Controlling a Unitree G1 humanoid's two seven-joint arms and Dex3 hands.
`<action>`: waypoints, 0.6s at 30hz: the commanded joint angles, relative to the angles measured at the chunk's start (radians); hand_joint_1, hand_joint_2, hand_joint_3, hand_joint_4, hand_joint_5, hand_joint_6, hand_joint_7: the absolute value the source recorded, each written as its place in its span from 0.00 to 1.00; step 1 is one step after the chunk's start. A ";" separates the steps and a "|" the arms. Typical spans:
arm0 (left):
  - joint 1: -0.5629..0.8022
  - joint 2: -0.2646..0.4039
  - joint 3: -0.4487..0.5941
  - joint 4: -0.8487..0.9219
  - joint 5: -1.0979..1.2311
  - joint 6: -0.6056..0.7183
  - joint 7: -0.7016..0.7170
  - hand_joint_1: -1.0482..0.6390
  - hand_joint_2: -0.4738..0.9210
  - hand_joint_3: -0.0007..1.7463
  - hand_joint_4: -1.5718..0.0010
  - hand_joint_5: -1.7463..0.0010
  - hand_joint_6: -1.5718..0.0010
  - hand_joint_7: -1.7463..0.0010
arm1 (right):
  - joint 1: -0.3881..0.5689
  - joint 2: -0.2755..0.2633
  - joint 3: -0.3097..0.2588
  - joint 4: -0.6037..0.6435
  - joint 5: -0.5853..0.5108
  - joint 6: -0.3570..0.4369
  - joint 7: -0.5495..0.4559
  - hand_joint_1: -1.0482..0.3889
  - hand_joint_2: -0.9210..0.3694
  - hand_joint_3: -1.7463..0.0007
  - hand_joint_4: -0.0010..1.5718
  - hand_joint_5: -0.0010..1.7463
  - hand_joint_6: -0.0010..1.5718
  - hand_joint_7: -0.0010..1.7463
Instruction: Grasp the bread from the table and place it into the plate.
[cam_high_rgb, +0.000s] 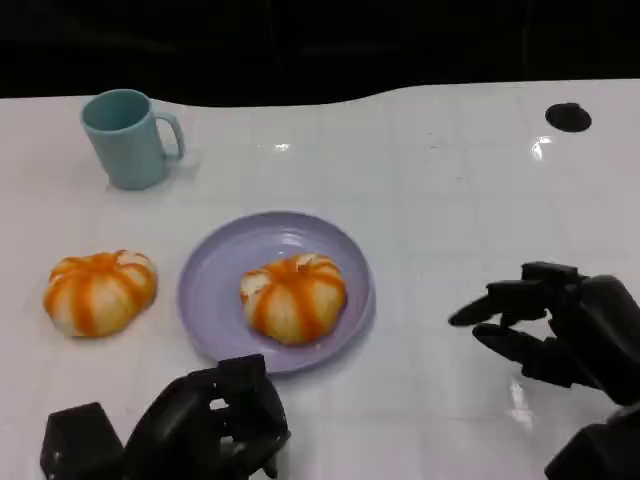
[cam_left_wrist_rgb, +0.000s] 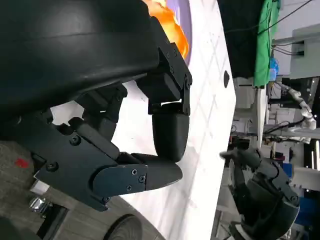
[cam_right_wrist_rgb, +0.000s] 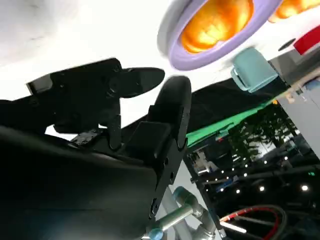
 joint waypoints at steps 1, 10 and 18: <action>0.001 0.010 0.002 0.000 0.005 0.001 0.012 0.31 0.76 0.43 0.49 0.00 0.51 0.20 | 0.050 -0.013 -0.026 -0.051 0.005 0.020 0.007 0.60 0.37 0.33 0.56 0.99 0.57 0.72; 0.003 0.012 0.004 0.000 0.013 -0.016 0.016 0.31 0.76 0.44 0.49 0.00 0.52 0.20 | 0.123 0.020 -0.032 -0.113 -0.081 0.090 -0.070 0.56 0.42 0.30 0.57 1.00 0.55 0.73; 0.011 0.020 0.008 -0.015 0.001 -0.003 0.006 0.31 0.76 0.44 0.49 0.00 0.51 0.20 | 0.133 0.036 -0.001 -0.038 -0.128 0.046 -0.164 0.56 0.40 0.30 0.57 1.00 0.50 0.81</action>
